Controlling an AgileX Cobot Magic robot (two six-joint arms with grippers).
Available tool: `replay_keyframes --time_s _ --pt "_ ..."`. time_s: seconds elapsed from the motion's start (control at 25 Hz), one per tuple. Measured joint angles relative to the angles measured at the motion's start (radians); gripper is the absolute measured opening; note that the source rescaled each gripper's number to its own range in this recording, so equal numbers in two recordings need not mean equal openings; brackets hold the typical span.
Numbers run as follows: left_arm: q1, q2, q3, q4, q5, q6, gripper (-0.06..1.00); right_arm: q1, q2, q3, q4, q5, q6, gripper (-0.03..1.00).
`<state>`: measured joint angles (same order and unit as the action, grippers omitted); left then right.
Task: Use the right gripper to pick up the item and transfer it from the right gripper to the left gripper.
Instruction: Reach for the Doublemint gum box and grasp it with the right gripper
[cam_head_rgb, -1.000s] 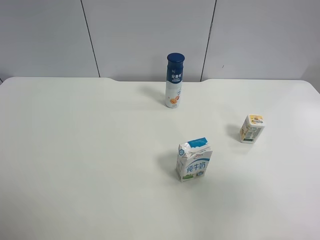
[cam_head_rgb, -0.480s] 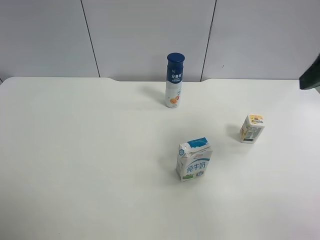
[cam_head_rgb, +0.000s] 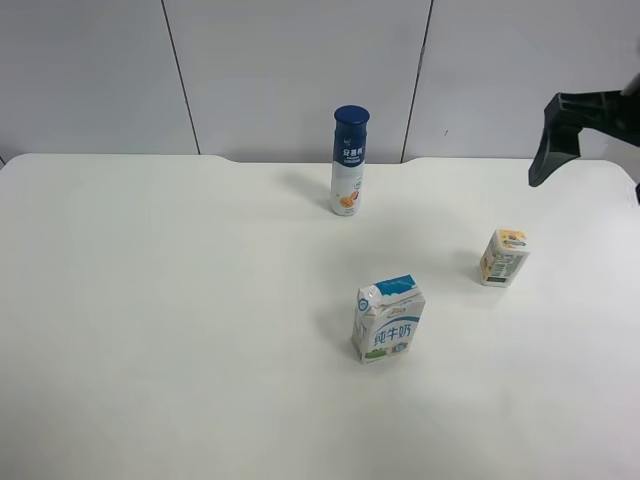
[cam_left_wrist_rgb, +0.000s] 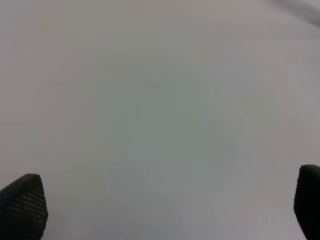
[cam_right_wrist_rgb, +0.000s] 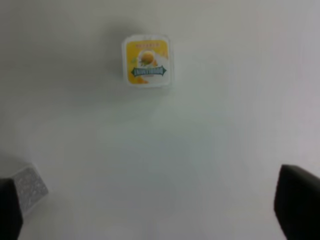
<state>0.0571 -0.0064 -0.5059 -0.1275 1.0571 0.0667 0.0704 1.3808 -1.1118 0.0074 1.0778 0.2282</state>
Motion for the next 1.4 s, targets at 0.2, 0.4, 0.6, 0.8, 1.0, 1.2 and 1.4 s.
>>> replay_keyframes --time_s 0.2,0.4,0.6,0.8,1.0,1.2,1.4 --pt "0.000 0.000 0.000 0.000 0.000 0.000 1.00 0.000 0.125 -0.054 0.000 0.004 0.004 1.00" --pt "0.000 0.000 0.000 0.000 0.000 0.000 1.00 0.000 0.227 -0.102 0.000 0.004 0.007 1.00" --pt "0.000 0.000 0.000 0.000 0.000 0.000 1.00 0.000 0.320 -0.106 0.000 0.003 0.008 1.00" --pt "0.000 0.000 0.000 0.000 0.000 0.000 1.00 0.000 0.391 -0.107 0.000 -0.025 0.008 1.00" --pt "0.000 0.000 0.000 0.000 0.000 0.000 1.00 0.000 0.432 -0.107 -0.002 -0.088 0.008 1.00" --pt "0.000 0.000 0.000 0.000 0.000 0.000 1.00 0.000 0.463 -0.107 -0.013 -0.141 0.008 1.00" --pt "0.000 0.000 0.000 0.000 0.000 0.000 1.00 0.000 0.490 -0.107 -0.019 -0.154 0.008 1.00"
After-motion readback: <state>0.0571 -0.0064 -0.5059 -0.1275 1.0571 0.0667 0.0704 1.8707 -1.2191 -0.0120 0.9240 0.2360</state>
